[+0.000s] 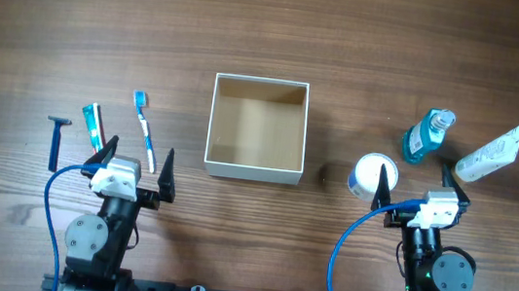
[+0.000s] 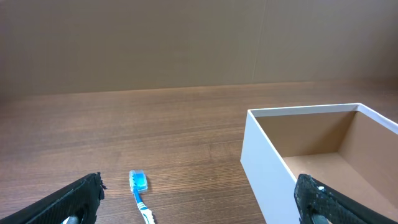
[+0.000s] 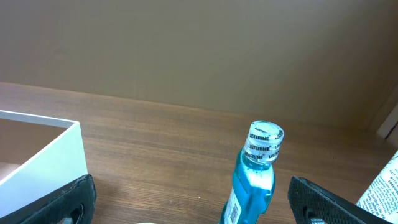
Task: Pack container
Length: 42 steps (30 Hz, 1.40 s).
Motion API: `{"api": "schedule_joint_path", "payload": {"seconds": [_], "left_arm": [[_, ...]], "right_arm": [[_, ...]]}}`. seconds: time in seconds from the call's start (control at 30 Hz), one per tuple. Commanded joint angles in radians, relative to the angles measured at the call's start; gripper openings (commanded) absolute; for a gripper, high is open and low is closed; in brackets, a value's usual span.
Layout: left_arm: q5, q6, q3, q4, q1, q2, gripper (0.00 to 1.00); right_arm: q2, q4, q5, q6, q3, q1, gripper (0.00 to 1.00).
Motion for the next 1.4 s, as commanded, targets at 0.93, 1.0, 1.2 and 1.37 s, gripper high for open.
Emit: {"api": "schedule_joint_path", "payload": {"seconds": [0.93, 1.0, 1.2, 1.37], "left_arm": [[-0.01, -0.014, -0.008, -0.001, -0.006, -0.012, 1.0], [-0.01, -0.014, -0.008, 0.0, -0.006, -0.012, 1.0], [-0.013, -0.153, 0.035, -0.048, -0.006, -0.007, 1.0], [-0.014, -0.169, 0.27, -0.226, -0.006, 0.101, 1.0]], "right_arm": [[-0.002, 0.01, -0.121, -0.005, -0.001, 0.007, 1.0], [0.001, 0.007, -0.132, 0.058, -0.001, 0.007, 1.0], [0.055, -0.08, -0.156, 0.155, 0.08, 0.007, 1.0], [0.219, -0.271, -0.16, 0.162, 0.343, 0.007, 1.0]]}}
